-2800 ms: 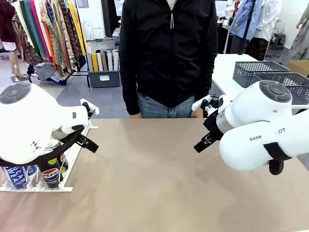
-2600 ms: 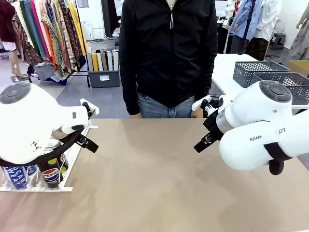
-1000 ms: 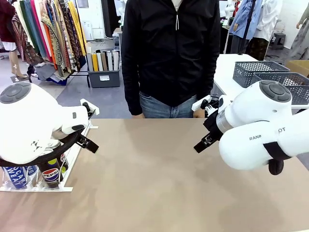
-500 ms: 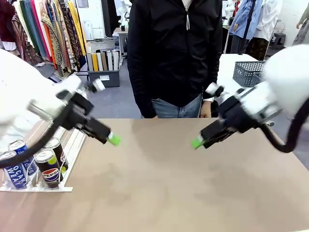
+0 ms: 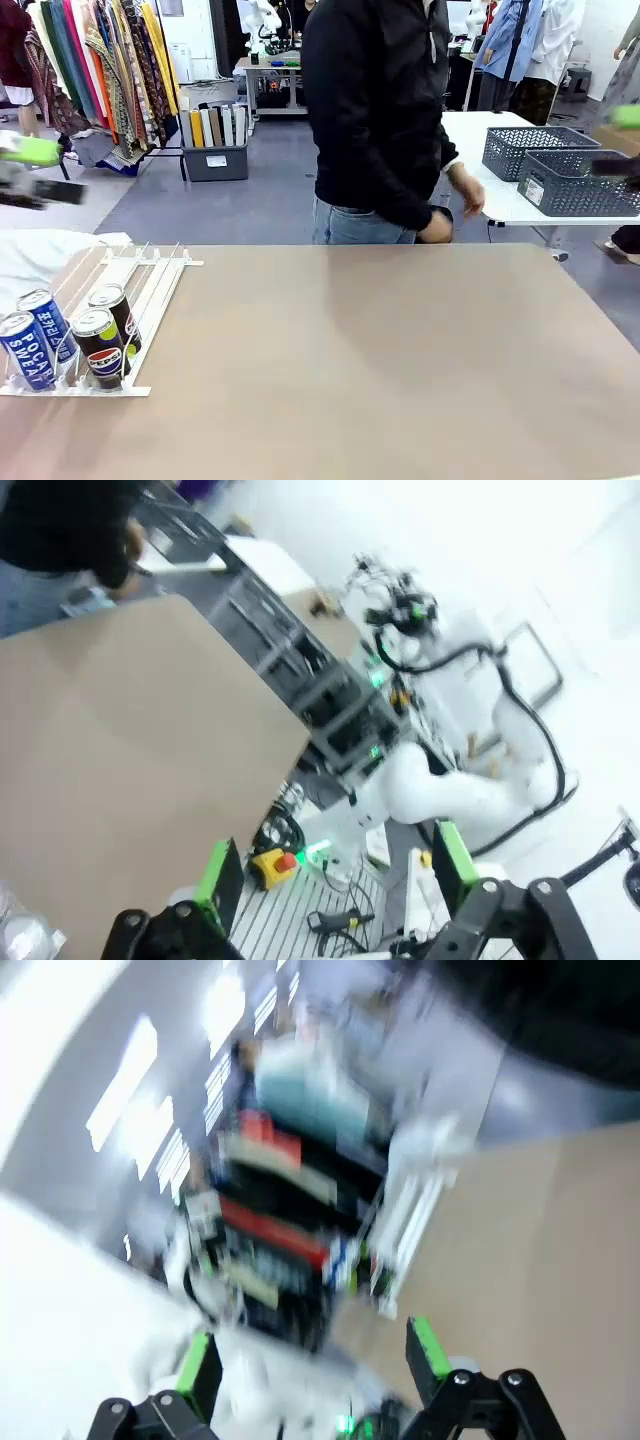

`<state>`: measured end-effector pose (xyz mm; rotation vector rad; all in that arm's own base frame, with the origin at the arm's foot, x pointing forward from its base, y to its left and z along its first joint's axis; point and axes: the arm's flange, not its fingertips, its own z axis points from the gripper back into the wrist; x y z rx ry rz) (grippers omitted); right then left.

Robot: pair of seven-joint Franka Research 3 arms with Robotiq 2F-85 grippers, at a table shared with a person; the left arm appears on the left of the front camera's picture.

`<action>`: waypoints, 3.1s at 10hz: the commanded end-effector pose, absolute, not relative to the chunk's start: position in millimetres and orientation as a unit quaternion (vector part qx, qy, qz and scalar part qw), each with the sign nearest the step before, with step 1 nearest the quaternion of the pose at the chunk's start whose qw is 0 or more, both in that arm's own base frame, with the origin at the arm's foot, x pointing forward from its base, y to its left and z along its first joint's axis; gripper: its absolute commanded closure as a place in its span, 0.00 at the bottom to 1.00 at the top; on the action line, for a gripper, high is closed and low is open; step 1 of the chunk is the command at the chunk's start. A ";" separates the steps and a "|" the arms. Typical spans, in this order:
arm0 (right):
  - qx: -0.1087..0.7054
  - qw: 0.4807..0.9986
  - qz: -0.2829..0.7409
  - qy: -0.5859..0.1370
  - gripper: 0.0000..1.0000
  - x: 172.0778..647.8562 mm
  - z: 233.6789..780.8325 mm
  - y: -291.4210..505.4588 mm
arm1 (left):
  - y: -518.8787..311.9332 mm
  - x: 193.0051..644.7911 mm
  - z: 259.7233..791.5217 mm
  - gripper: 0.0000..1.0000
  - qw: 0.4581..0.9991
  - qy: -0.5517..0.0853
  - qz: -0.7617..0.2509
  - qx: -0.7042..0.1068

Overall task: Retrieve and store the cans from the dispenser.
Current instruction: Pick up one can from the Automatic Can Dispenser and place it in the middle of the table.

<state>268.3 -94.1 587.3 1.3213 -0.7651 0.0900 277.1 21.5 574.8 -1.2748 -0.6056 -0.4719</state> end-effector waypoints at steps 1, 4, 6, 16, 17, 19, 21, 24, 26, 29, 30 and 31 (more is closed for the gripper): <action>0.596 0.678 -0.035 -0.429 0.00 211.9 521.1 -104.1 | 96.1 251.8 551.0 0.00 0.731 -0.317 -0.126 -0.591; 0.609 0.658 -0.101 -0.432 0.00 206.9 489.4 -140.7 | 188.5 215.1 525.9 0.00 0.711 -0.359 -0.016 -0.605; 0.601 0.662 -0.123 -0.430 0.00 210.1 487.0 -143.1 | 210.3 194.0 514.5 0.00 0.704 -0.395 0.020 -0.591; 0.598 0.669 -0.123 -0.423 0.00 238.0 542.6 -213.4 | 161.9 205.9 558.8 0.00 0.833 -0.277 -0.035 -0.479; 0.598 0.669 -0.123 -0.423 0.00 238.0 542.6 -213.4 | 132.4 221.2 575.4 0.00 0.879 -0.216 -0.068 -0.420; 0.598 0.669 -0.123 -0.423 0.00 238.0 542.6 -213.4 | 60.3 264.2 595.7 0.00 0.943 -0.094 -0.139 -0.289; 0.598 0.669 -0.123 -0.423 0.00 238.0 542.6 -213.4 | 6.4 308.6 587.4 0.00 0.972 0.000 -0.158 -0.172; 0.598 0.669 -0.123 -0.423 0.00 238.0 542.6 -213.4 | -57.5 347.5 548.9 0.00 0.988 0.059 -0.131 -0.055; 0.598 0.669 -0.123 -0.423 0.00 238.0 542.6 -213.4 | -70.8 356.2 548.7 0.00 0.996 -0.003 -0.063 -0.055; 0.598 0.669 -0.123 -0.423 0.00 238.0 542.6 -213.4 | -75.9 358.1 532.3 0.00 0.991 0.042 -0.114 -0.053; 0.598 0.669 -0.123 -0.423 0.00 238.0 542.6 -213.4 | -80.6 366.3 520.2 0.00 0.995 0.018 -0.097 -0.020; 0.598 0.669 -0.123 -0.423 0.00 238.0 542.6 -213.4 | -78.8 370.8 507.6 0.00 0.996 0.006 -0.088 -0.020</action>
